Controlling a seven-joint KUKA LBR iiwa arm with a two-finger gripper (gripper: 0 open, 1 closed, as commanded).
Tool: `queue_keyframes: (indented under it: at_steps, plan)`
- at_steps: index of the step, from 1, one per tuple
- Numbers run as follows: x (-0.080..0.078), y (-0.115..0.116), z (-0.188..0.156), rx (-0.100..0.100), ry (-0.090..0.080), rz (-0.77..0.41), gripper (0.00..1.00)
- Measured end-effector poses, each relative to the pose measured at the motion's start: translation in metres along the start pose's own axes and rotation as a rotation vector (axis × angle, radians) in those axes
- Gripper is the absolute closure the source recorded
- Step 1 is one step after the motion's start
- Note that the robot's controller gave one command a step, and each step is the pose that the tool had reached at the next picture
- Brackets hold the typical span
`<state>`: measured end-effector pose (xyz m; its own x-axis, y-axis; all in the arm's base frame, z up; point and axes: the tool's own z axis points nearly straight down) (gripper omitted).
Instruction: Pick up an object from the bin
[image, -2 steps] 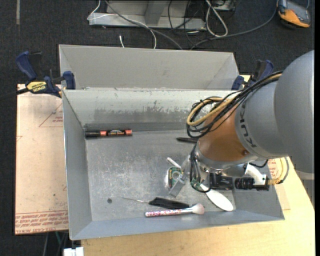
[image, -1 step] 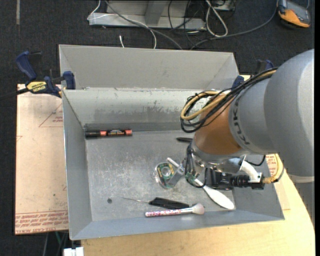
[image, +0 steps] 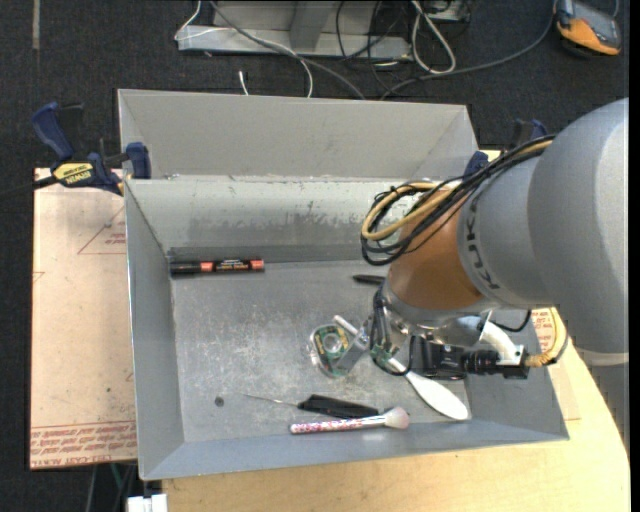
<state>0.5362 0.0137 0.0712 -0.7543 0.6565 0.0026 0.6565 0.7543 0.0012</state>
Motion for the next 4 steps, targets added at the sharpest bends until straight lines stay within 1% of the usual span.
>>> queue_keyframes:
  at_steps: [2, 4]
  plan:
    - [0.001, -0.001, -0.045, 0.002, 0.003, -0.003, 1.00]
    - [0.002, -0.001, -0.072, 0.002, 0.004, -0.005, 1.00]
